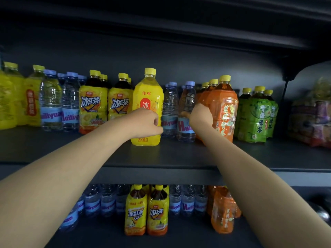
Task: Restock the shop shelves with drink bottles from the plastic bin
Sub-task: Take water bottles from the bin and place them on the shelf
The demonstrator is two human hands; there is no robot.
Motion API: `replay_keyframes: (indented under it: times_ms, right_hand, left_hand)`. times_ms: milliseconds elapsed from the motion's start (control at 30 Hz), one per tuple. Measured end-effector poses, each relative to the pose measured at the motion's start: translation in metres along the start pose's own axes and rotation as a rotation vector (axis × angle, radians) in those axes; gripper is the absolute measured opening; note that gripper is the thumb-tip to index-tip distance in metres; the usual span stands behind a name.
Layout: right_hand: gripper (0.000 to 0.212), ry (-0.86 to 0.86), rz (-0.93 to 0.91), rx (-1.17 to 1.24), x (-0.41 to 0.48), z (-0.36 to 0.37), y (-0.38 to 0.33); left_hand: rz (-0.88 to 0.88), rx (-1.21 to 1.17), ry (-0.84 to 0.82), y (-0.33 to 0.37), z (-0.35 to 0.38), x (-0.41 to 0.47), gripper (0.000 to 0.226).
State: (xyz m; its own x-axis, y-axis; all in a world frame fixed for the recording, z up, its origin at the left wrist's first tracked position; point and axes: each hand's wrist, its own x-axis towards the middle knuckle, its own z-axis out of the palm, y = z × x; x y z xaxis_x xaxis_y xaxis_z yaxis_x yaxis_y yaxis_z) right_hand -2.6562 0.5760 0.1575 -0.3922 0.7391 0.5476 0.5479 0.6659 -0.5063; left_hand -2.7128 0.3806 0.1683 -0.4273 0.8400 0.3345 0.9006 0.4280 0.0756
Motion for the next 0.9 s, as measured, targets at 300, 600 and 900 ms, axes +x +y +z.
replay_keyframes:
  times_ms: [300, 600, 900]
  right_hand:
    - [0.024, -0.02, 0.005, -0.09, 0.011, 0.017, 0.004]
    - [0.023, 0.011, 0.032, -0.063, 0.006, 0.021, 0.008]
    - [0.023, 0.016, 0.075, -0.036, 0.008, 0.029, 0.007]
  left_hand:
    - [-0.008, -0.014, 0.014, -0.01, 0.001, -0.002, 0.029]
    - [-0.037, -0.02, 0.01, -0.02, 0.0, -0.008, 0.027]
    - [-0.046, -0.038, 0.009, -0.032, 0.001, -0.013, 0.026]
